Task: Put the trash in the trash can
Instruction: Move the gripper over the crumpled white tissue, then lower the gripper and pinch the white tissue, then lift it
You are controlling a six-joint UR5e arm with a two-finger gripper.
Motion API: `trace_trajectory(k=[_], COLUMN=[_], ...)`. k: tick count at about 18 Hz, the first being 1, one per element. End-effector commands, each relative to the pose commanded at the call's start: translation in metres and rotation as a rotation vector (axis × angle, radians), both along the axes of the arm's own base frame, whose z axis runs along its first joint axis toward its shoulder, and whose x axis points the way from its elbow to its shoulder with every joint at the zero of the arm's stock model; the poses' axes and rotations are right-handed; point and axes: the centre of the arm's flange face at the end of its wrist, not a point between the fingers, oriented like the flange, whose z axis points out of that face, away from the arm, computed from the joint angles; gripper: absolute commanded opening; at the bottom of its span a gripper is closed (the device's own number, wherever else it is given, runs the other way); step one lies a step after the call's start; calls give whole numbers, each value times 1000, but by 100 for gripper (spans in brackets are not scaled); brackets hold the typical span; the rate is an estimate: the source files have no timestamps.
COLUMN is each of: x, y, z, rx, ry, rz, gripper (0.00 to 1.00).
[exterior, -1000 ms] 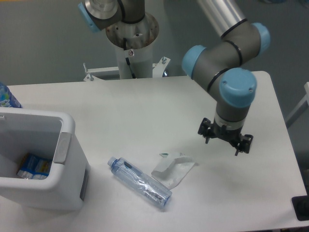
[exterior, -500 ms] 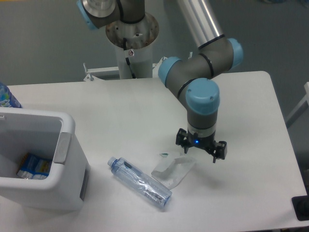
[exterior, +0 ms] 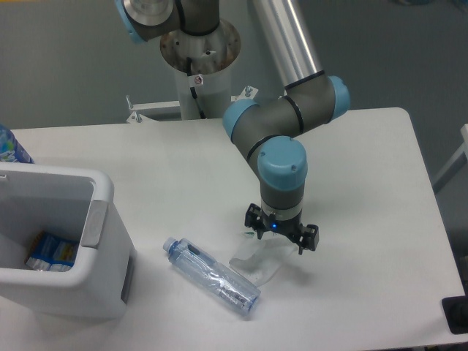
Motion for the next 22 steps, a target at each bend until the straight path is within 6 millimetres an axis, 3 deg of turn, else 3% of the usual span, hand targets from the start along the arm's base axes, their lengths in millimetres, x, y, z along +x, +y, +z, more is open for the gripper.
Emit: trace_trajectory(k=[2,4,10,17,18,22], x=[25,36,30,27,27,26], y=[4,3,9,9,9,12], z=[-8,-9,-1,-5,-4,-1], rx=[-18,-24,-9,-15,-14,-1], ry=[-18,-22,-7,-5,-4,-2], rz=[-31,-44,-44,-42,-41,32], gripper=[100,100,100,99,92,43])
